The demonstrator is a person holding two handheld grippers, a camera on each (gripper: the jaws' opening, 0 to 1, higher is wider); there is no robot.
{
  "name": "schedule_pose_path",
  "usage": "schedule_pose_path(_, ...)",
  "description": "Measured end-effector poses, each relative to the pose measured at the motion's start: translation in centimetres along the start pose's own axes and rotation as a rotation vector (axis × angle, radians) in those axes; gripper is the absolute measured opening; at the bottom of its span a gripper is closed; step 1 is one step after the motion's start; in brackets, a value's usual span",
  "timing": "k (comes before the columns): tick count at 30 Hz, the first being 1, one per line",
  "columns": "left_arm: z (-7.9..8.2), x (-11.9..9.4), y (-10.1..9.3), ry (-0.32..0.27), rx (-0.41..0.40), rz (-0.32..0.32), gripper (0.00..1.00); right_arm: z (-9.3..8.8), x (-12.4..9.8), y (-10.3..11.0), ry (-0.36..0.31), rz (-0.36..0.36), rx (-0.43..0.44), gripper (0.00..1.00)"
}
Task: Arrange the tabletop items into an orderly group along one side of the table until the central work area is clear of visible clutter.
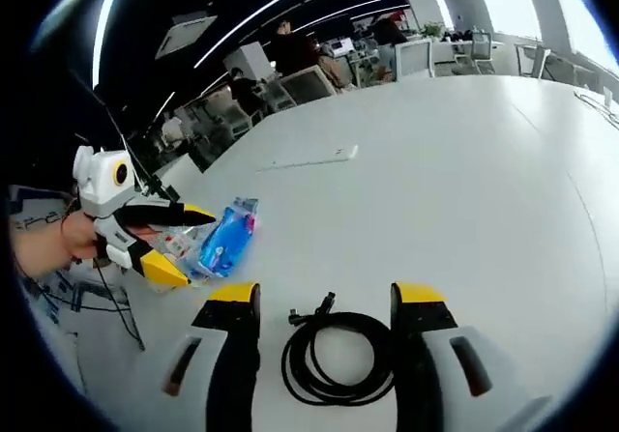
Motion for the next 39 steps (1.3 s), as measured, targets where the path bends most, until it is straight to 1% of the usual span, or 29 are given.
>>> schedule_pose_path(4,-0.4,-1.7,0.8,-0.01,-0.014,0.028,0.8,0.8,0.7,1.1,0.01,0.027,-0.041,0.53)
schedule_pose_path(9,-0.5,-2.7,2.2,-0.025,-0.039,0.064,0.81,2.2,2.6,1.8,0.031,0.06,-0.096,0.53)
schedule_pose_path(14,-1.3,-4.3,3.9,-0.026,-0.064,0.101,0.81,3.0,4.4,3.4,0.06,0.103,-0.176,0.54)
schedule_pose_path(17,-1.5,-5.2,4.4,-0.036,-0.07,0.122,0.81,3.4,5.1,4.0,0.073,0.123,-0.207,0.54)
schedule_pose_path(20,-1.9,-6.4,4.9,-0.043,-0.081,0.144,0.81,4.0,6.2,5.1,0.081,0.154,-0.247,0.54)
schedule_pose_path(29,-3.8,-9.4,6.3,-0.066,-0.14,0.216,0.81,4.6,9.7,7.9,0.137,0.241,-0.351,0.52)
schedule_pose_path(33,-4.4,-10.3,6.8,-0.079,-0.175,0.239,0.81,4.6,11.7,8.9,0.174,0.271,-0.401,0.51)
schedule_pose_path(39,-5.5,-11.6,7.6,-0.091,-0.214,0.281,0.81,4.7,14.3,10.6,0.215,0.321,-0.447,0.5)
Point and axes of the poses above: the point that each gripper's makers call its tool centre point, and the gripper's own axes: x roughly forward along the fingers, y roughly to its left, z roughly out of its top, the point moved 4 cm from there along -x, roughly backward along the fingers, and after that the axes turned 2 degrees about x, right-handed, at the moved point
